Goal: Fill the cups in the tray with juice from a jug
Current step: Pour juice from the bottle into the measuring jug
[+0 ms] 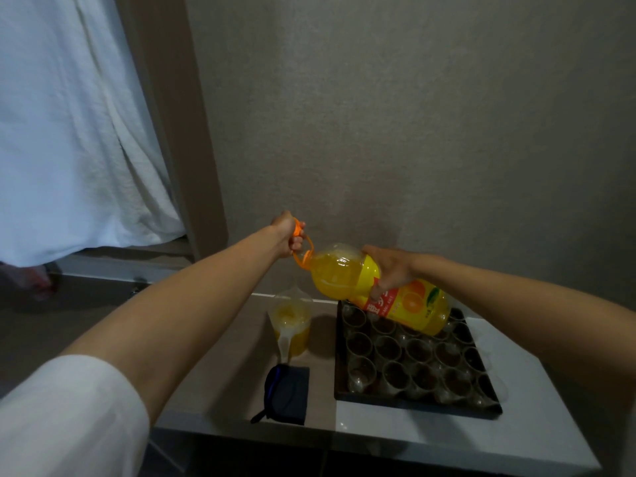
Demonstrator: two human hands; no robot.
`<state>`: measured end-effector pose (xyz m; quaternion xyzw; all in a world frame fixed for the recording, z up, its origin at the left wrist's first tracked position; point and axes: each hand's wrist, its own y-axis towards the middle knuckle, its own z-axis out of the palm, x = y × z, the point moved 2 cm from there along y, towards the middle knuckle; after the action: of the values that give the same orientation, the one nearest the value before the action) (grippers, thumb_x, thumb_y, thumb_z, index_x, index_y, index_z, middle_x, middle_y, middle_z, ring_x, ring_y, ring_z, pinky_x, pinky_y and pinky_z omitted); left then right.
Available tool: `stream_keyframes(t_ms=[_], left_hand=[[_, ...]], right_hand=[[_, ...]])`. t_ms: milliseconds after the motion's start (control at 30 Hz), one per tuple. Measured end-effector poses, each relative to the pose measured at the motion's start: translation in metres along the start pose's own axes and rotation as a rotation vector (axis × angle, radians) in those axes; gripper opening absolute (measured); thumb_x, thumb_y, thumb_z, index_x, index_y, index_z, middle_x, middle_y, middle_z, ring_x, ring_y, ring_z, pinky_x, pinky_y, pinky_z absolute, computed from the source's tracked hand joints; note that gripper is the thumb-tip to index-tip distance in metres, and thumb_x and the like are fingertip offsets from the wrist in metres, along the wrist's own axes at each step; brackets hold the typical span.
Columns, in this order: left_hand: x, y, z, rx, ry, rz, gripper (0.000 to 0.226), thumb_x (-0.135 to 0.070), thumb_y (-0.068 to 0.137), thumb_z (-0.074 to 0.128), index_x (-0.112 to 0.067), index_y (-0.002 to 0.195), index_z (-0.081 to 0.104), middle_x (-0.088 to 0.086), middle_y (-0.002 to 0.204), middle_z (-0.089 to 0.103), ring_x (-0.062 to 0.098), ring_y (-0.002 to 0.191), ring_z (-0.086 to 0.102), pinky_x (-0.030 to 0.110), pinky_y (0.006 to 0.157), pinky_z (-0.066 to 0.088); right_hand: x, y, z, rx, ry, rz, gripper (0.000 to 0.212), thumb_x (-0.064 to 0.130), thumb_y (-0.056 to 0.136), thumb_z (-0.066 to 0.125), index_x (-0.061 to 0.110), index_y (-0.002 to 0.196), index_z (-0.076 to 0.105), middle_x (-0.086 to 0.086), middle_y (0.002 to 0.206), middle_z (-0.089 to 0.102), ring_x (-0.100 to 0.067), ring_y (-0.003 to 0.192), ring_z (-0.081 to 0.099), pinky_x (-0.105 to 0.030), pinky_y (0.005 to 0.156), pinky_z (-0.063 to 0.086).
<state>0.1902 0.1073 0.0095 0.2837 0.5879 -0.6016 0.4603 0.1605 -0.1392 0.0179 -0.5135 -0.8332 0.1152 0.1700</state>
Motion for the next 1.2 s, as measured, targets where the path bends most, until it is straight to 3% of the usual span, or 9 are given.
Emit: stream_keyframes(t_ms=[167,433,867,1000,1200], left_hand=[[0.003,0.001,-0.001,-0.009,0.012,-0.004,0.04,-0.02,0.106,0.017,-0.013,0.079,0.044,0.004,0.059,0.036,0.008,0.026,0.025,0.01,0.036,0.018],[0.01,0.0,-0.002,0.007,0.01,-0.024,0.041,-0.025,0.107,0.015,-0.014,0.08,0.043,0.004,0.064,0.034,0.008,0.027,0.025,0.01,0.035,0.018],[0.016,0.001,-0.003,0.002,-0.007,-0.035,0.045,-0.029,0.11,0.015,-0.014,0.078,0.043,0.003,0.062,0.035,0.007,0.028,0.024,0.011,0.035,0.016],[0.02,0.006,-0.005,-0.006,-0.012,-0.04,0.044,-0.027,0.109,0.016,-0.013,0.078,0.044,0.003,0.057,0.036,0.008,0.027,0.025,0.01,0.035,0.017],[0.023,0.009,-0.007,-0.016,-0.003,-0.045,0.042,-0.025,0.107,0.017,-0.013,0.079,0.045,0.004,0.057,0.037,0.009,0.028,0.026,0.01,0.035,0.019]], right_hand=[[-0.001,0.0,0.003,0.017,0.005,0.003,0.103,0.041,0.068,0.093,0.031,0.148,0.029,0.0,0.133,0.057,-0.025,0.113,0.06,-0.043,0.092,0.056],[-0.001,0.0,0.006,0.034,0.031,0.004,0.1,0.043,0.063,0.094,0.037,0.141,0.031,0.002,0.13,0.059,-0.025,0.112,0.063,-0.049,0.093,0.059],[0.0,-0.001,0.011,0.029,-0.02,-0.006,0.096,0.044,0.066,0.093,0.033,0.141,0.034,0.003,0.128,0.057,-0.025,0.112,0.061,-0.043,0.092,0.057],[0.002,-0.003,0.012,0.024,-0.028,-0.004,0.11,0.058,0.052,0.089,0.033,0.144,0.032,0.0,0.135,0.057,-0.027,0.117,0.06,-0.046,0.095,0.056],[0.001,-0.001,0.017,0.043,-0.006,0.001,0.107,0.045,0.067,0.092,0.031,0.152,0.027,-0.001,0.138,0.055,-0.028,0.12,0.059,-0.049,0.096,0.056]])
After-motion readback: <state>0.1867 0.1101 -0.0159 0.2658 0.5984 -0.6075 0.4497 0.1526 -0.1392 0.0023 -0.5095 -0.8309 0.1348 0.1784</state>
